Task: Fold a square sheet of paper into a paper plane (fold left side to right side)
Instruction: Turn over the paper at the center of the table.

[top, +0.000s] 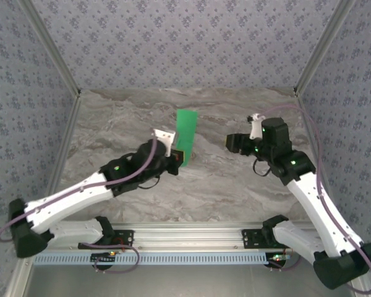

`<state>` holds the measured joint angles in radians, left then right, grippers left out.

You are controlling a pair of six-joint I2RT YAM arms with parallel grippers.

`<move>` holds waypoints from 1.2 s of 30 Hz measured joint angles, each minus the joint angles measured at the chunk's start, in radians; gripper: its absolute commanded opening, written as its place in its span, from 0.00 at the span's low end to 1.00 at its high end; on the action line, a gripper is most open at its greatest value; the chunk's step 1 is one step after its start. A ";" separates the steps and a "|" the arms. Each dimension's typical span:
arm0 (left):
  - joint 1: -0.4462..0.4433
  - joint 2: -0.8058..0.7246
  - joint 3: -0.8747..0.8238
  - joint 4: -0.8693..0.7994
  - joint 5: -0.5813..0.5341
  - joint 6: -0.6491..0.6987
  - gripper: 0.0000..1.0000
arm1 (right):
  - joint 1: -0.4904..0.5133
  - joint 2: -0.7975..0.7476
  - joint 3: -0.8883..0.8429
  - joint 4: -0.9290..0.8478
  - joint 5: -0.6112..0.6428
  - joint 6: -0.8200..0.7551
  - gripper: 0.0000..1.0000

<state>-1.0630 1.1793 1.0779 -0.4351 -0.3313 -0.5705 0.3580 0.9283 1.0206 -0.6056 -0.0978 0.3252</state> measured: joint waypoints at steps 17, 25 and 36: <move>-0.122 1.019 0.713 -1.061 -0.466 -0.413 0.07 | -0.095 -0.205 -0.057 -0.254 0.503 -0.029 0.78; -0.071 1.120 0.739 -0.979 -0.274 -0.304 0.06 | -0.105 -0.217 -0.057 -0.285 0.509 -0.038 0.77; -0.016 1.191 0.872 -0.904 -0.051 -0.131 0.52 | -0.132 -0.208 -0.057 -0.294 0.459 -0.058 0.77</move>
<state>-1.0790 2.3707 1.9503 -1.3392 -0.3828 -0.7017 0.2260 0.7200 0.9638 -0.8993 0.3607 0.2676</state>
